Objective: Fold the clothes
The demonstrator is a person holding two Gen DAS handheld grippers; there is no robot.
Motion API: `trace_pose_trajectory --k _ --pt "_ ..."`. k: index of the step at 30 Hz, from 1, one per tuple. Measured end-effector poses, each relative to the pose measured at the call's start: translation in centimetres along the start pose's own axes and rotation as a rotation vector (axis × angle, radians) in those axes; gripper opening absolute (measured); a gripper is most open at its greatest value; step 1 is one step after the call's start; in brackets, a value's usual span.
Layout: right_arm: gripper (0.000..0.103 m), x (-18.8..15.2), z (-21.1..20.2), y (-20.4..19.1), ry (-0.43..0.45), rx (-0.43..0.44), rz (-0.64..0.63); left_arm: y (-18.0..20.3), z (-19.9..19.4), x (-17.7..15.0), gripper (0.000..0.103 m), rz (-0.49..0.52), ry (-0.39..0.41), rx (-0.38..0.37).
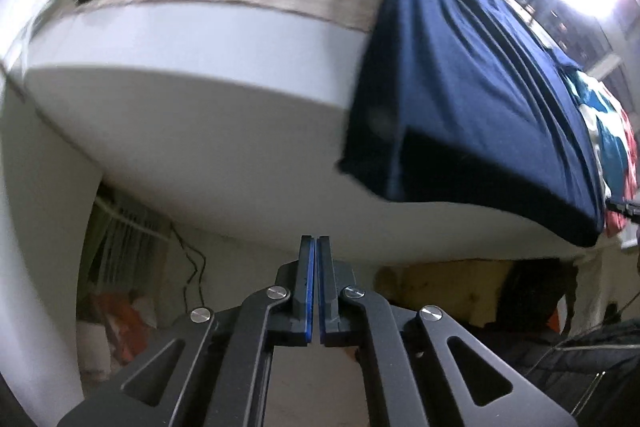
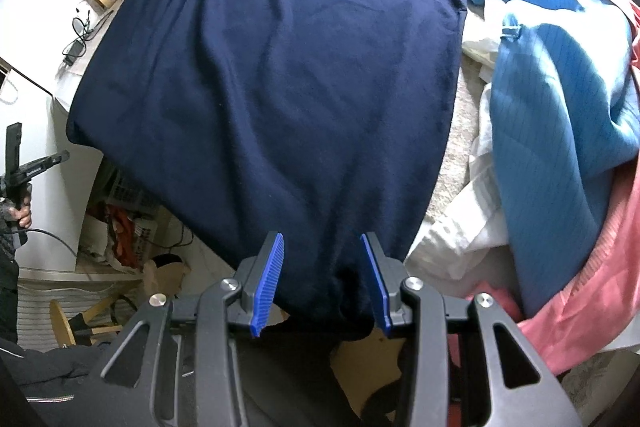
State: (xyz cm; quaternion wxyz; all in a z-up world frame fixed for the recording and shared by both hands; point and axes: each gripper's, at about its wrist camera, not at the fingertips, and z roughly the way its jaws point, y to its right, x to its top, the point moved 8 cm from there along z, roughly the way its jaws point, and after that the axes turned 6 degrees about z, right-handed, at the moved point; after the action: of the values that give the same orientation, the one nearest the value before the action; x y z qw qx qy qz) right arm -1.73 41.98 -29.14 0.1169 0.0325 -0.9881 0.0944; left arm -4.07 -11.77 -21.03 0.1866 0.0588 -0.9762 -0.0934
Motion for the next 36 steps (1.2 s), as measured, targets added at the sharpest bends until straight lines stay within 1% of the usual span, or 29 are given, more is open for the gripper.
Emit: trace_pose_trajectory --k 1,2,4,5,7,8,9,10,11,12,13,16,23,24,25,26,28,30,31,32,34,35,36 --pt "0.039 -0.1 0.0 0.0 -0.003 0.003 0.004 -0.2 -0.3 0.0 0.004 -0.012 0.008 -0.004" --pt "0.039 -0.1 0.0 0.0 -0.005 0.008 0.007 0.2 -0.4 0.6 0.010 0.003 0.022 -0.003" --pt "0.039 -0.1 0.1 0.1 -0.013 0.009 0.011 0.9 -0.7 1.7 0.055 0.035 0.051 -0.002" --pt "0.039 -0.1 0.2 0.1 -0.018 0.008 0.013 1.3 -0.8 2.3 0.060 0.050 0.066 -0.001" --pt "0.039 -0.1 0.3 0.2 -0.025 0.007 0.014 2.1 -1.0 3.4 0.059 0.084 0.091 -0.001" --pt "0.039 -0.1 0.3 0.0 -0.023 0.006 0.013 2.9 -0.5 3.8 0.057 0.113 0.084 -0.011" --pt "0.039 0.0 0.2 -0.1 -0.021 0.004 0.010 3.4 0.0 4.0 0.052 0.129 0.079 -0.027" --pt "0.039 0.1 0.1 -0.2 -0.018 0.003 0.008 3.7 0.4 4.0 0.026 0.134 0.065 -0.031" --pt "0.039 0.1 0.1 -0.2 -0.017 0.002 0.006 4.1 0.8 4.1 0.008 0.140 0.051 -0.035" --pt "0.039 0.1 0.0 -0.2 -0.015 0.001 0.006 4.4 1.2 4.1 0.002 0.145 0.037 -0.039" --pt "0.039 0.1 0.0 -0.1 -0.014 0.000 0.005 4.5 1.5 4.1 0.003 0.149 0.025 -0.039" --pt "0.039 0.1 0.1 0.1 -0.015 -0.001 0.011 3.6 0.4 3.4 0.003 0.133 0.015 0.008" --pt "0.039 -0.5 0.0 0.7 -0.018 0.027 0.038 1.3 -2.3 1.7 0.002 0.096 -0.008 0.118" --pt "0.039 -0.5 -0.3 0.7 -0.012 0.043 0.048 1.0 -2.7 1.4 0.002 0.090 -0.011 0.133" --pt "0.039 -0.4 -0.8 0.8 -0.003 0.065 0.061 0.7 -3.1 1.2 0.006 0.085 -0.014 0.149" --pt "0.039 0.1 -1.6 1.1 0.017 0.084 0.074 0.5 -3.5 1.0 0.006 0.081 -0.015 0.161" --pt "0.039 1.4 -3.9 2.0 0.070 0.119 0.101 1.6 -4.7 0.9 0.007 0.080 0.001 0.148" --pt "0.039 4.1 -6.2 3.3 0.138 0.113 0.108 4.8 -5.3 2.0 0.007 0.106 0.026 0.096" --pt "0.039 5.6 -7.4 4.1 0.174 0.106 0.110 6.9 -5.4 2.8 0.007 0.126 0.039 0.062" --pt "0.040 7.4 -8.5 4.9 0.212 0.093 0.111 9.5 -5.2 3.3 0.009 0.159 0.051 0.023" --pt "0.047 11.8 -9.6 6.2 0.273 0.083 0.104 14.8 -4.9 4.3 0.018 0.227 0.074 -0.054" --pt "0.053 14.0 -10.1 6.8 0.302 0.081 0.099 17.4 -4.7 4.8 0.019 0.261 0.086 -0.093" --pt "0.053 16.2 -10.0 7.6 0.318 0.067 0.096 20.0 -4.5 5.3 0.019 0.293 0.094 -0.129"
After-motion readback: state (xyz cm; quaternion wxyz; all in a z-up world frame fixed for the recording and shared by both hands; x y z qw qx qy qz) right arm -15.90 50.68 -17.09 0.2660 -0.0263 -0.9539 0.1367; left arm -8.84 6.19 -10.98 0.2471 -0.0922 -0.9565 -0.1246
